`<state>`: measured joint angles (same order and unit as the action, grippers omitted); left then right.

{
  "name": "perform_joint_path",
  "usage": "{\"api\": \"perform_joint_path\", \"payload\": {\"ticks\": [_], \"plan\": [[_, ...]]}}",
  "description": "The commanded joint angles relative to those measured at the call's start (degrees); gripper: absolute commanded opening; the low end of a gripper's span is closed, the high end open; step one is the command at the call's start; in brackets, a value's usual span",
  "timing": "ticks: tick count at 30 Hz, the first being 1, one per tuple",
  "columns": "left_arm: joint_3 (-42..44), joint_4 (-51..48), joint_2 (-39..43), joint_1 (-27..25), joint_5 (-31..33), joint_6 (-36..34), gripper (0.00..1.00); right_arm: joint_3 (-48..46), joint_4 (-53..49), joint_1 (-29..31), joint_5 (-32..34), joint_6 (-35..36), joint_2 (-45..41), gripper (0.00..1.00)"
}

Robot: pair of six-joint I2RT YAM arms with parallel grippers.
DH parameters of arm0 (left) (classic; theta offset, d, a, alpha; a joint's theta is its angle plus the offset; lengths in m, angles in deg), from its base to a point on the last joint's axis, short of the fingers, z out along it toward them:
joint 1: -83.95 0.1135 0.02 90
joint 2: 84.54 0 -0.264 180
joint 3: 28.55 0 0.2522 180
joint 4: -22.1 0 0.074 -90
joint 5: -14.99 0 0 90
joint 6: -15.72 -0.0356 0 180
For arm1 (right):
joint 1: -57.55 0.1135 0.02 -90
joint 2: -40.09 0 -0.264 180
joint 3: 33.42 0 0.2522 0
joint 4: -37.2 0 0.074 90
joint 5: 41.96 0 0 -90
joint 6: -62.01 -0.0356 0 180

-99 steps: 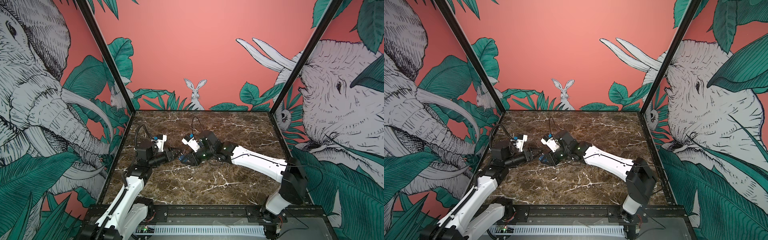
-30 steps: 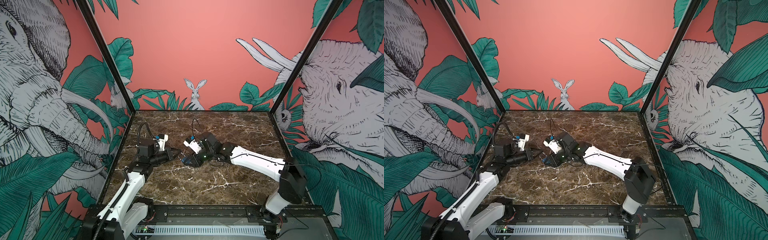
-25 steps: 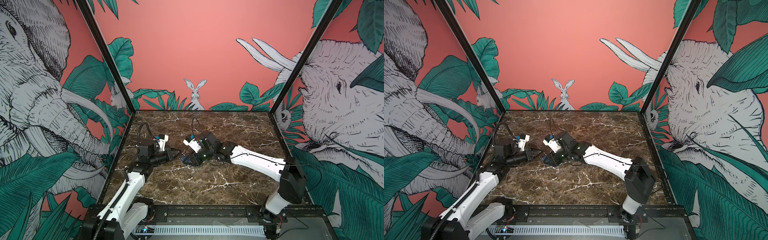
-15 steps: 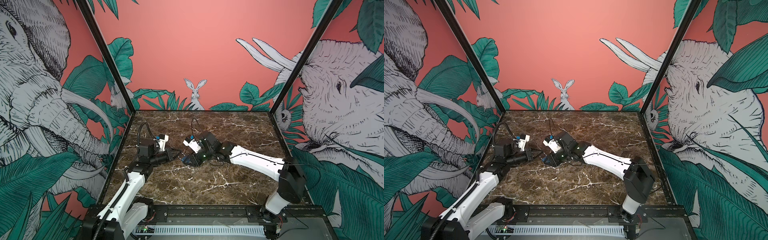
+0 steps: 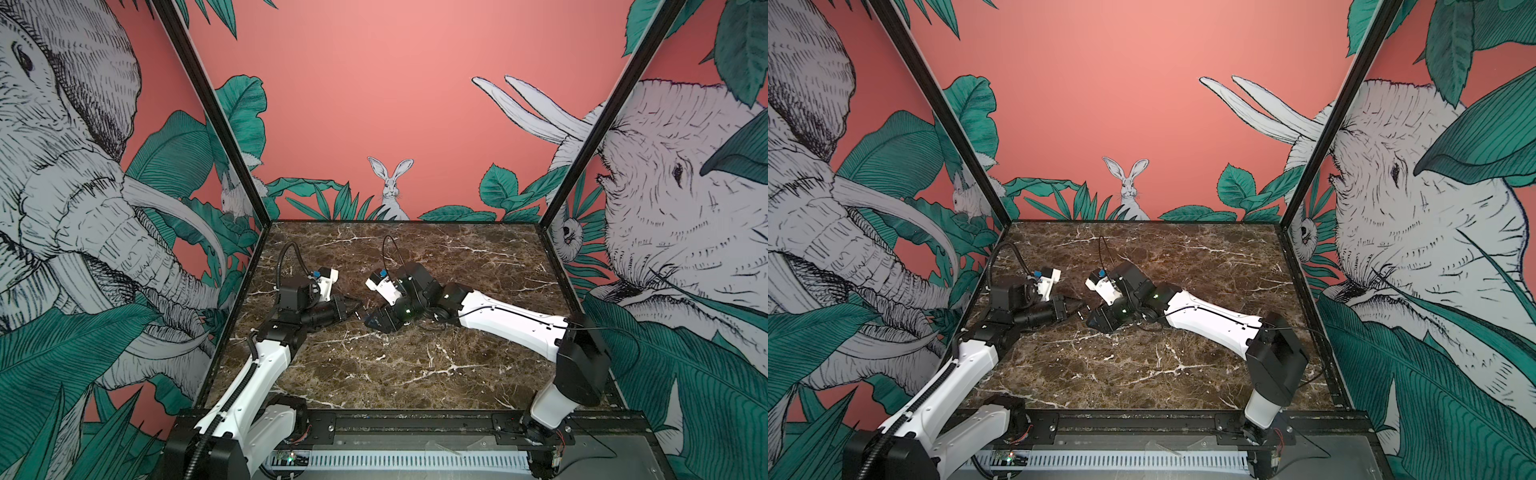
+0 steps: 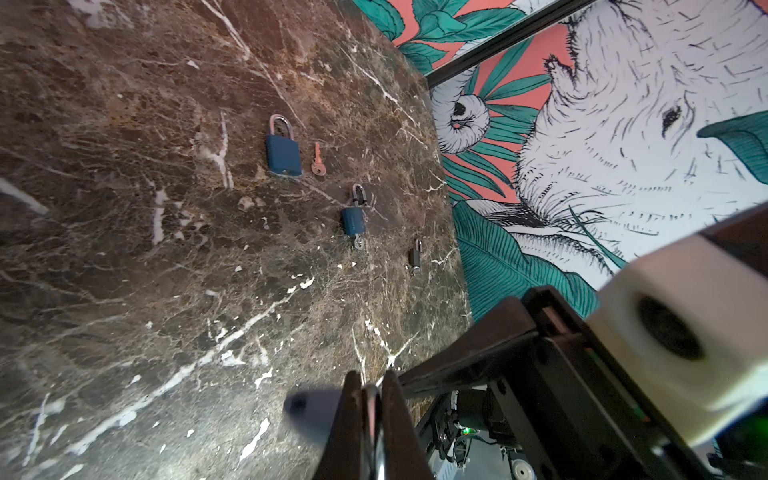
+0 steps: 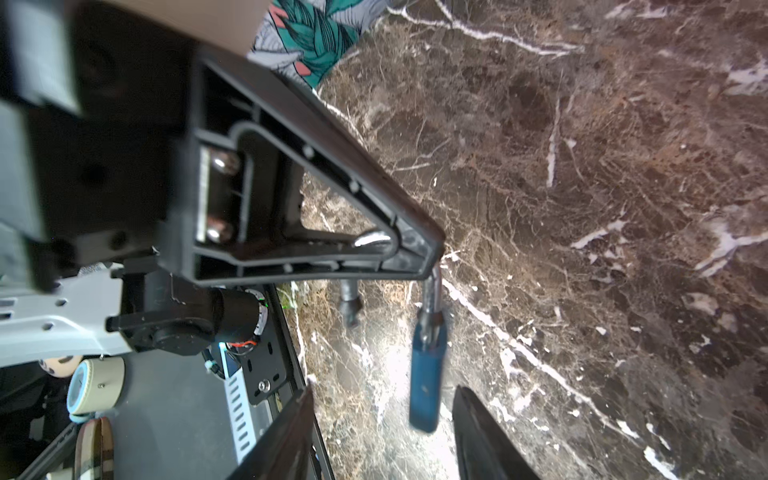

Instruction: Lock with the key

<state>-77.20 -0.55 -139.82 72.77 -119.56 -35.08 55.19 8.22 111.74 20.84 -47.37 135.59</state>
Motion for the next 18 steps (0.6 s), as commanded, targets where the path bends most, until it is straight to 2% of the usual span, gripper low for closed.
{"api": "perform_joint_path", "payload": {"ticks": [1,6,10,11,13,15,18], "plan": [[-3.8,-2.1,1.1,0.0,-0.7,-1.0,0.00,-2.0,4.0,-0.4,0.4,-0.9,-3.2,0.58],[-5.1,-5.0,3.3,0.0,-0.2,-1.2,0.00,-6.5,7.7,-0.6,1.7,-3.3,-7.2,0.65],[-6.7,-9.6,6.5,0.0,2.7,1.1,0.00,-15.8,18.5,0.1,5.8,-6.3,-12.7,0.69],[-7.0,-10.6,7.1,0.0,3.2,2.1,0.00,-17.5,20.0,1.2,8.9,-5.0,-13.8,0.69],[-7.4,-12.2,8.6,-0.1,4.2,4.4,0.00,-19.5,20.6,4.8,19.1,-1.0,-15.3,0.69],[-7.7,-13.3,10.0,0.0,5.1,6.2,0.00,-20.6,22.5,7.6,24.0,2.1,-15.0,0.68],[-8.3,-15.0,11.8,-0.1,6.7,7.8,0.00,-24.7,33.7,12.3,33.0,8.3,-14.8,0.64]]}}
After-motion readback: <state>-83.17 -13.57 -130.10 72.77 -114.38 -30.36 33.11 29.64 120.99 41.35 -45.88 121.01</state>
